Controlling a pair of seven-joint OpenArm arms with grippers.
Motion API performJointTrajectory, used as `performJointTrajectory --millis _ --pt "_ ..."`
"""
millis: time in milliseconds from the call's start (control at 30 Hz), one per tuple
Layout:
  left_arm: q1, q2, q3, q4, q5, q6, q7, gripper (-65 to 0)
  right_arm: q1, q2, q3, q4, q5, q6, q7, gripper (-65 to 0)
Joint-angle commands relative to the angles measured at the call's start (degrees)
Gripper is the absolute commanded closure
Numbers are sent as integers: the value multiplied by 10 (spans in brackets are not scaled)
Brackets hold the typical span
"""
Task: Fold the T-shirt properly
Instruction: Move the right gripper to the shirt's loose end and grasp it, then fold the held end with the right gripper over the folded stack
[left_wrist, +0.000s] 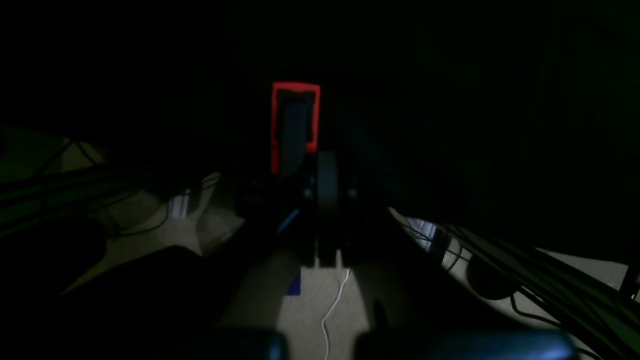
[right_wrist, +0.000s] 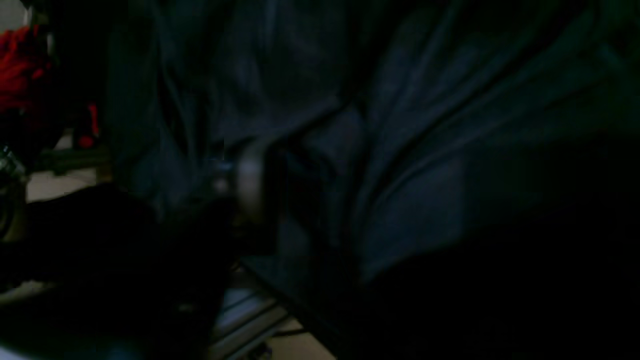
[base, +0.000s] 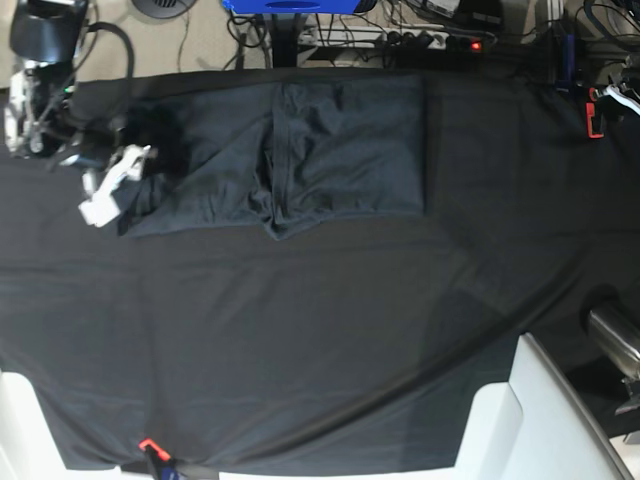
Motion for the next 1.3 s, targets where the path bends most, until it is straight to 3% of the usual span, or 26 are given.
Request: performJointTrajectory --millis 0,233,400,600,700,1000,1267 --pt "2 -14 -5 7 -6 -3 -8 0 1 6 -1 0 -24 -8 -22 -200" --pt "4 -14 -5 7 -6 -3 -8 0 9 6 0 3 -23 -8 -19 0" --pt "4 -14 -5 7 -6 -3 -8 0 3 6 -4 42 -24 -8 -24 -8" --pt "3 -9 -5 7 -6 -3 -8 0 -37 6 -92 198 -24 -8 -18 -8" --pt "3 -8 -5 7 -6 -3 -8 0 -45 6 -136 254 -24 -67 -18 -8" --pt "4 -8 -5 7 -6 -3 -8 0 -24 6 -307 330 -21 -310 -24 -8" --pt "3 -8 -5 7 -6 -3 -8 0 17 -18 -438 331 -20 -461 -24 -8"
